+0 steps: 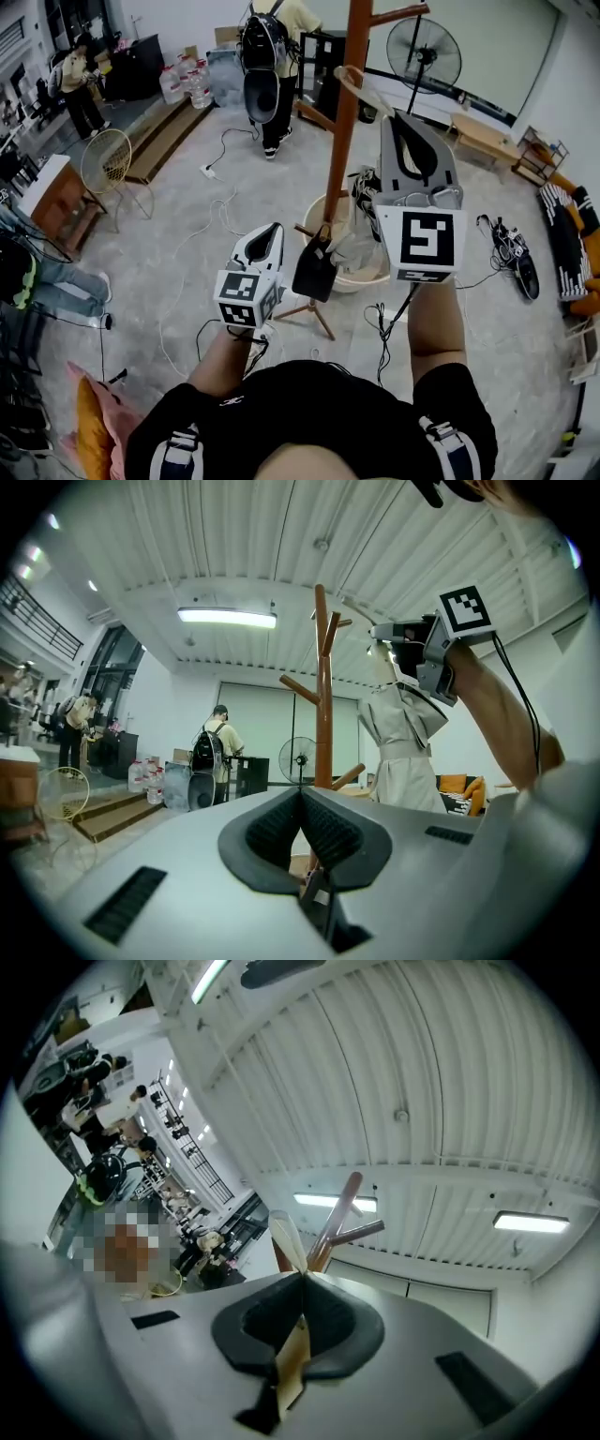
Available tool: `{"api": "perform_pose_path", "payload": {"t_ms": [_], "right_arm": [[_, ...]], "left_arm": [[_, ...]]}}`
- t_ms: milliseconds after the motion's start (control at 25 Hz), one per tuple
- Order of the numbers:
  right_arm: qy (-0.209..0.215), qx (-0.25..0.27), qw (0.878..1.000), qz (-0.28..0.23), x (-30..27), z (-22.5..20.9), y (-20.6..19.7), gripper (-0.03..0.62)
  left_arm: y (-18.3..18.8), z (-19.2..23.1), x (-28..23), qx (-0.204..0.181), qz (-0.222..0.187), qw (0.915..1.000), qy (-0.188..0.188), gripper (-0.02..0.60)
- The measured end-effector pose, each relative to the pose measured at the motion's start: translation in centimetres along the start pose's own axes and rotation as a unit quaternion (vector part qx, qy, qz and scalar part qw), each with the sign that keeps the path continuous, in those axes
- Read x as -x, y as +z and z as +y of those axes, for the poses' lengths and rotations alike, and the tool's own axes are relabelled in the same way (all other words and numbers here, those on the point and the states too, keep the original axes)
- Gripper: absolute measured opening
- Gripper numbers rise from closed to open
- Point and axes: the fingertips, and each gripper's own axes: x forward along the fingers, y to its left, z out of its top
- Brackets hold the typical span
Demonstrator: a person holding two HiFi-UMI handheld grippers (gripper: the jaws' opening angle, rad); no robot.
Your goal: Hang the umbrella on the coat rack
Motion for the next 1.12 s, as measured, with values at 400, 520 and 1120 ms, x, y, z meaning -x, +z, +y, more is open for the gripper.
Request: {"api": "perform_pose_path", "payload": {"t_ms": [400, 520, 1120], "right_arm": [[-0.017, 0.043, 0.998, 0.047, -2.1, 3.4, -2.2, 0.015], [-0.024, 0.028, 0.998, 0.055, -2.4, 2.1, -2.5, 0.015], [-0.007, -0.015, 0.989, 0.147, -3.6, 0.3, -8.1, 0.015]], "left_arm": [[-2.6, 2.0, 1.4, 0.007, 0.003, 0.9999, 0.007, 0.017], [-2.4, 1.6, 1.0, 0.008, 0.006, 0.9999, 0.006, 0.018], [-2.3, 0.1, 0.8, 0.007, 0.019, 0.9998, -0.002, 0.017]]}}
